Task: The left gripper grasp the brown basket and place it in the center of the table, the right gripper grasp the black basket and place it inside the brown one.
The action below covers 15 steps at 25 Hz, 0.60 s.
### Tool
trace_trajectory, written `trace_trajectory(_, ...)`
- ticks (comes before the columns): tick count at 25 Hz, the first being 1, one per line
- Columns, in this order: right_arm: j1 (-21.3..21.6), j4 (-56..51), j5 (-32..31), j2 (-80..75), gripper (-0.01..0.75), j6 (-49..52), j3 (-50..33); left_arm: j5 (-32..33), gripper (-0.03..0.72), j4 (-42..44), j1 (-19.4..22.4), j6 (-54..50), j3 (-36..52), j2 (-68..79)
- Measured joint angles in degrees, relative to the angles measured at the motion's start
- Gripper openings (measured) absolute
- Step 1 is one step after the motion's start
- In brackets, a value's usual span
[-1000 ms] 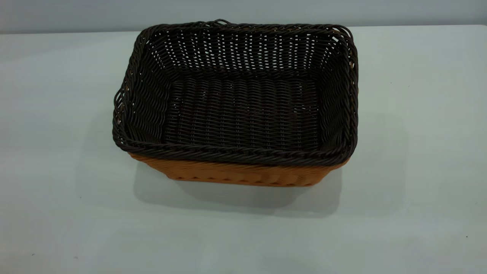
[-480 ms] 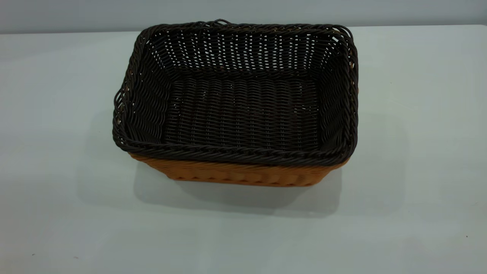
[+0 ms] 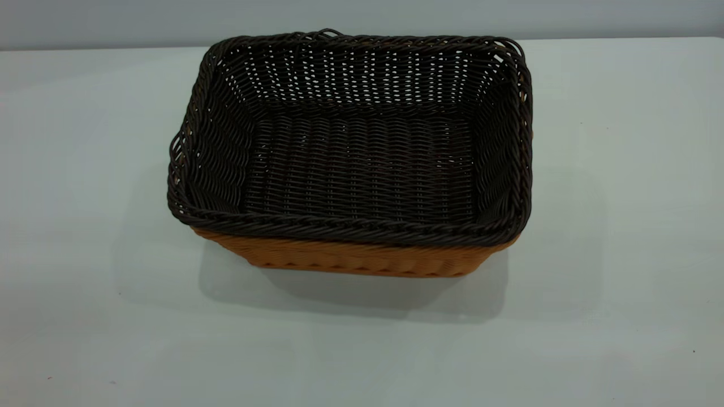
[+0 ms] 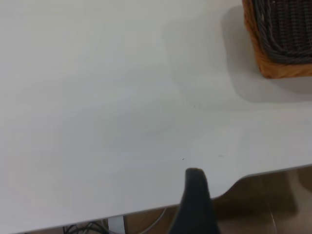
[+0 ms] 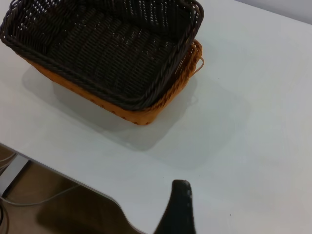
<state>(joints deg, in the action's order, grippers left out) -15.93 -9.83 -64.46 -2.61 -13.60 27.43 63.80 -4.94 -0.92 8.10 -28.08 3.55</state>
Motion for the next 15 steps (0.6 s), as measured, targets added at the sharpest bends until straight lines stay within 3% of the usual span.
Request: trace_trajectory(15, 0.00, 0.00, 0.00, 0.00, 0.594, 0.00, 0.00, -0.06, 0.530, -0.05, 0.00, 0.00, 0.00, -1.73)
